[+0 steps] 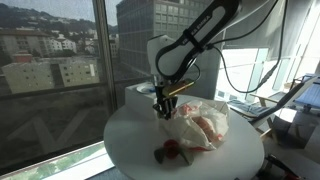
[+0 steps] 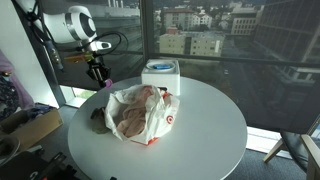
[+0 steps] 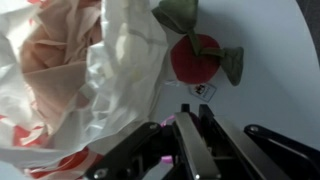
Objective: Remove the items from the plastic bag and put them on the table
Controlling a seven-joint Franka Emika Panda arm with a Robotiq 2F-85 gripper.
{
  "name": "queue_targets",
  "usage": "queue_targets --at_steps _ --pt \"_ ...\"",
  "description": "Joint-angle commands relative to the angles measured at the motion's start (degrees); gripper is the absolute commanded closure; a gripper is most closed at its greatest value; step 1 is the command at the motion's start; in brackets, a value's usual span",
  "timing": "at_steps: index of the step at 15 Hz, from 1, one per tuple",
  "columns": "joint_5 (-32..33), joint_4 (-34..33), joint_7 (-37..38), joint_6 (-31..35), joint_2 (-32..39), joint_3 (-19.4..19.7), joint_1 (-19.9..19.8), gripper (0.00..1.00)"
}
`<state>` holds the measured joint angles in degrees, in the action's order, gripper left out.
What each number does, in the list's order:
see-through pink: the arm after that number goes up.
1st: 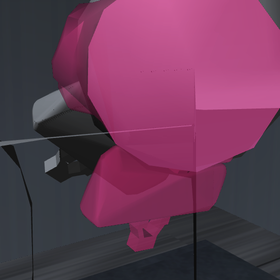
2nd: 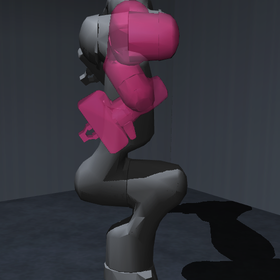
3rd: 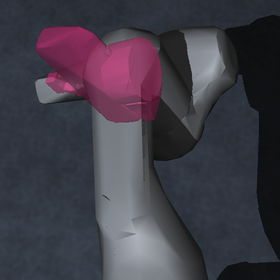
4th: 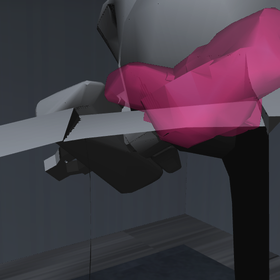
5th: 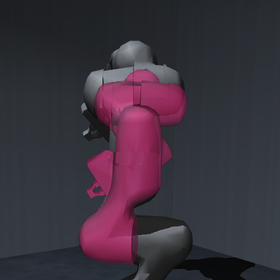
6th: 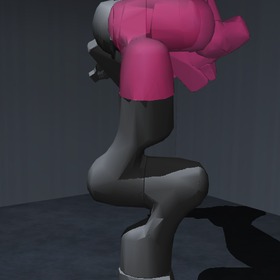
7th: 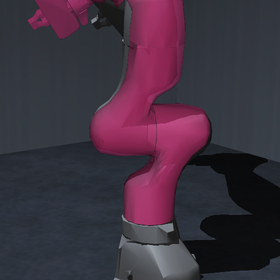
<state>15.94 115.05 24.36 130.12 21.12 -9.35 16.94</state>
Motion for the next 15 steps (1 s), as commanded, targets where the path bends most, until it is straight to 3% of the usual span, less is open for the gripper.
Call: queue_targets --at_steps 1,9,10,11,12,15 --pt "-0.5 -3.2 -2.3 5.1 8.6 0.0 2.5 0.93" --pt "0.1 -6.7 -3.9 8.3 17.8 2.5 6.9 0.93" --pt "0.3 -7.3 -3.5 8.2 18.3 3.1 7.5 0.89" --pt "-0.1 -7.8 -3.5 7.8 18.4 3.3 7.6 0.60" --pt "-0.2 -8.1 -3.6 7.0 18.2 3.6 7.9 0.59" --pt "1.4 -9.3 -2.5 2.8 16.7 6.4 8.9 0.39"
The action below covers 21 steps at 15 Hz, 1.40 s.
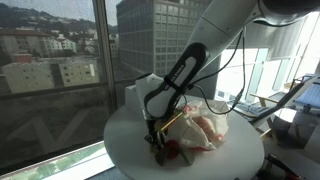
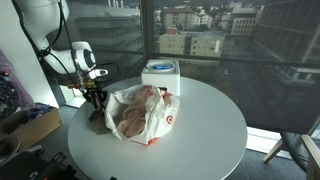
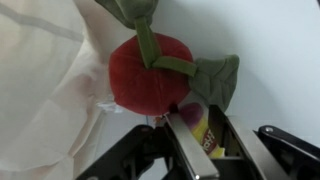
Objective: Remove the items from the plastic bag and put them on the table
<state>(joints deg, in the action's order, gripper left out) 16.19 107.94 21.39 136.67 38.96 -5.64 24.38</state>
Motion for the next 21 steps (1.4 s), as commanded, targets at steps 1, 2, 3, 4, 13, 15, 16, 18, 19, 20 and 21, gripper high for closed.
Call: queue_targets --at_steps 1,2,3,4,13,15,16,18,19,20,21 --pt "1.2 -2.3 0.0 -5.7 -2.4 3.4 0.8 0.32" --pt "0.6 -2.0 -0.1 -7.3 -4.3 3.9 -0.2 0.23" --pt "0.0 -1.8 0.3 -8.4 -5.9 4.5 -1.2 0.16" --pt "-0.9 -1.1 0.6 -9.9 -8.2 5.0 -2.5 0.08" --pt "-7.7 6.2 6.1 -24.7 -24.2 5.8 -12.7 0.00" --pt "-7.1 8.1 7.8 -27.0 -23.3 5.5 -13.5 0.00" --pt "-6.8 9.4 8.6 -26.5 -22.7 5.5 -13.7 0.00" --pt "-5.3 12.0 11.2 -22.9 -20.6 6.0 -13.8 0.00" --pt "-5.1 13.0 12.1 -20.8 -19.4 6.2 -13.9 0.00" --pt "-3.9 13.7 13.4 -17.6 -17.9 6.6 -13.8 0.00" --pt "-3.1 14.2 14.2 -15.5 -16.7 7.0 -13.7 0.00"
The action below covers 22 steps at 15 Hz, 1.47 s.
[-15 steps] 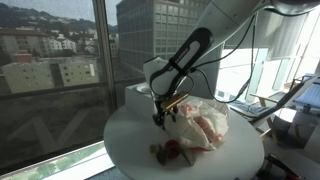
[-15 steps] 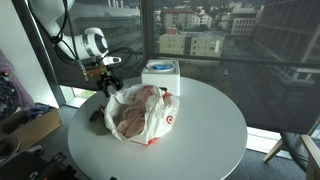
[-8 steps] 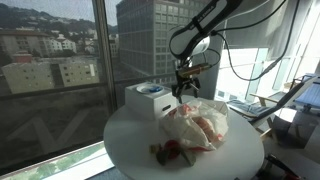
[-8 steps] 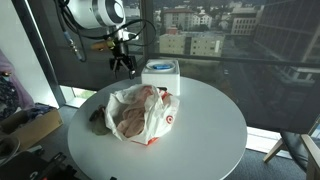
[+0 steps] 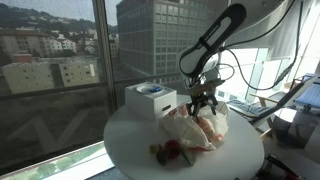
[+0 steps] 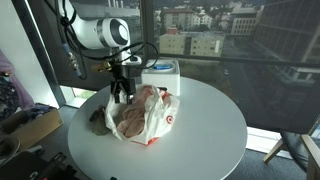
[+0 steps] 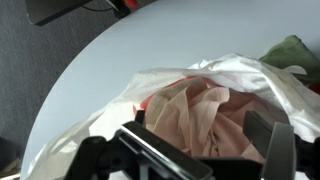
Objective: Remove the items from the plastic bag and put them on the table
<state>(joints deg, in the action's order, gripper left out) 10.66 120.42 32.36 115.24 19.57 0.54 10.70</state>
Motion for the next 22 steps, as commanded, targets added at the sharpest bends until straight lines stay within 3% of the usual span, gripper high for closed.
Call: queue_targets --at_steps 1,7,14,15,16,22 --pt "3.1 1.6 4.0 8.6 4.3 1.3 0.0 0.00" --pt "3.2 -0.8 5.6 22.9 11.4 4.9 0.2 0.00" --pt "2.6 -3.0 8.3 29.7 16.7 9.7 1.1 0.00" --pt "2.4 -3.2 7.9 29.8 17.1 9.7 1.0 0.25" --pt "2.4 -3.4 8.1 29.7 17.4 9.9 1.2 0.26" --pt "2.2 -3.9 10.3 29.6 19.1 11.1 1.6 0.73"
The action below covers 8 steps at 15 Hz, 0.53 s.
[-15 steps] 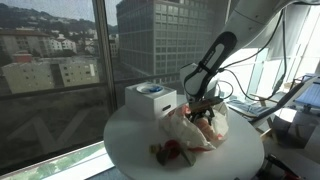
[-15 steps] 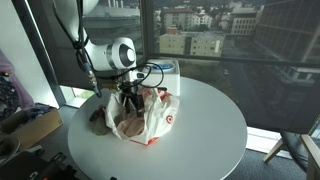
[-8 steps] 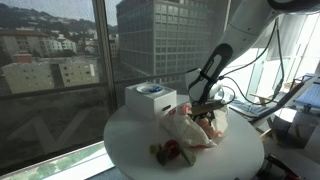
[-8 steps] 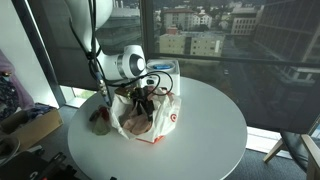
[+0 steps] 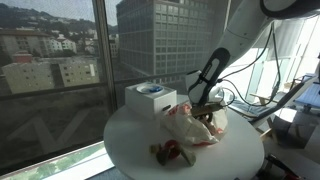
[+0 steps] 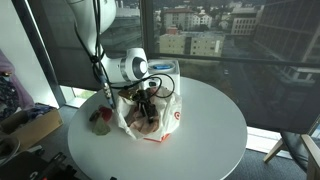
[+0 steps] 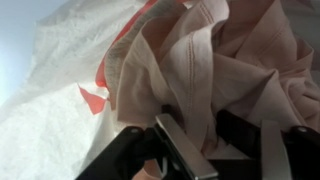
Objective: Remove the items from the plastic bag and put them on the table
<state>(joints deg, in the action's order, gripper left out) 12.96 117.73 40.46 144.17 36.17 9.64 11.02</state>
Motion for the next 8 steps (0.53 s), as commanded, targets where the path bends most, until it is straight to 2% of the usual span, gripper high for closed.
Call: queue_targets --at_steps 1,2,5,6,8 --pt "-0.4 -1.2 2.7 0.4 2.9 2.0 1.1 0.80" --pt "-0.8 -1.2 2.9 0.3 3.2 1.9 0.8 0.88" --pt "-0.7 -1.2 4.0 -1.6 1.3 2.5 1.6 0.94" --pt "-0.2 -1.0 3.9 -2.8 0.0 2.7 1.9 0.95" --pt "0.7 -1.1 2.7 -9.9 -4.2 2.6 2.7 0.90"
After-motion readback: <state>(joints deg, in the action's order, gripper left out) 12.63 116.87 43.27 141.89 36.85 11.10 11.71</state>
